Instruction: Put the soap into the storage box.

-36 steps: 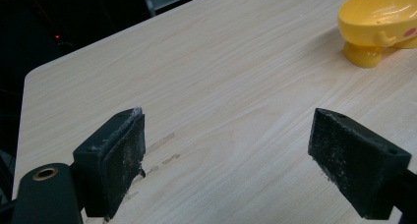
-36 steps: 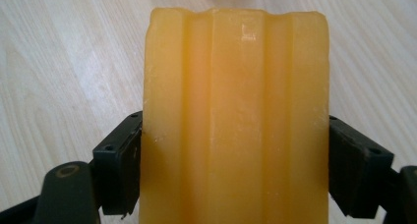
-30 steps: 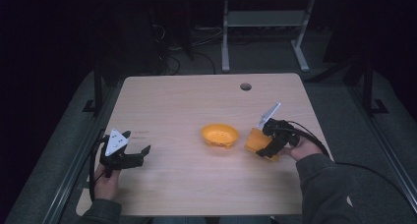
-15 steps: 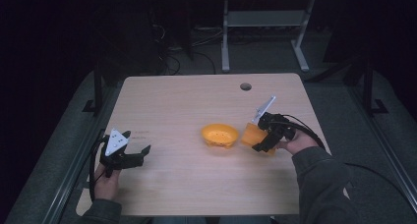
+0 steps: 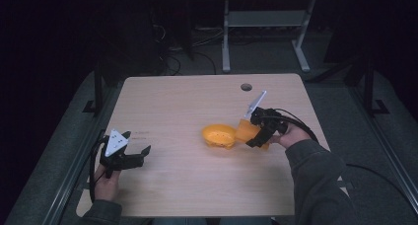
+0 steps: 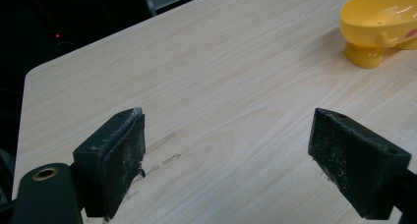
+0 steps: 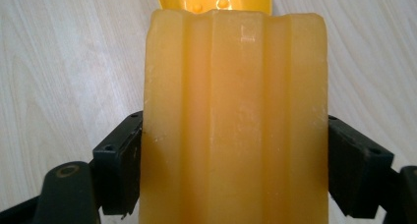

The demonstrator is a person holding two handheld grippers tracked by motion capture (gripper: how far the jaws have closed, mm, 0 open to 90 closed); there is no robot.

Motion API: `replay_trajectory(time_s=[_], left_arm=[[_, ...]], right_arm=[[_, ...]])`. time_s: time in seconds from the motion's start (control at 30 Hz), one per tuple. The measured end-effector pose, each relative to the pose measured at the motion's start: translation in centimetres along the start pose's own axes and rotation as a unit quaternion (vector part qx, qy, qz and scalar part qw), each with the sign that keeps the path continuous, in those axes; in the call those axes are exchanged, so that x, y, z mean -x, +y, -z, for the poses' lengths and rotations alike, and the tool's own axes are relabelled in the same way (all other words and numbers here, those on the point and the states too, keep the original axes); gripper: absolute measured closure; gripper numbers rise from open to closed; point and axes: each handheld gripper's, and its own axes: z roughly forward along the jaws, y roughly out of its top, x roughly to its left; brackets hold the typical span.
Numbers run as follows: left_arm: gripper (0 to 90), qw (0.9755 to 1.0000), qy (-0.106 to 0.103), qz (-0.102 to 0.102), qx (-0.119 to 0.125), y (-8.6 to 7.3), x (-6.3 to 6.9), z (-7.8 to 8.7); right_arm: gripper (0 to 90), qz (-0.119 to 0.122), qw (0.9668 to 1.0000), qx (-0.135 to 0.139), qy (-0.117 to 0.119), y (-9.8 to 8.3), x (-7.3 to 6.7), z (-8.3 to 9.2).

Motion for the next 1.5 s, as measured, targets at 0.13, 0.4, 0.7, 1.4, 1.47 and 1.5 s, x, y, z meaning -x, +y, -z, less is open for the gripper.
replay_trajectory(time_s=[0.13,0.4,0.7,1.4,1.47,1.5], left_arm=[[13.4,1.0,0.0,0.002,0.002,0.0,0.0,0.0],[13.4,1.0,0.0,0.001,0.003,0.0,0.0,0.0],[13.4,1.0,0.0,0.003,0.004,0.0,0.0,0.0],[13.4,1.0,0.0,0.003,0.004,0.0,0.0,0.0],[13.4,1.0,0.0,0.003,0.004,0.0,0.0,0.0],[13.4,1.0,0.0,0.003,0.004,0.0,0.0,0.0]], right_arm=[[20.5,0.011,0.9999,-0.001,0.0,1.2,0.1,-0.2],[20.5,0.023,0.9997,-0.001,0.005,2.8,0.3,-0.5],[20.5,0.039,0.9991,0.0,0.013,4.7,0.4,-1.2],[20.5,0.066,0.9976,-0.003,0.022,7.1,0.3,-2.4],[20.5,0.068,0.9974,-0.002,0.023,7.2,0.3,-2.5],[20.5,0.069,0.9973,-0.007,0.023,7.4,0.2,-2.5]])
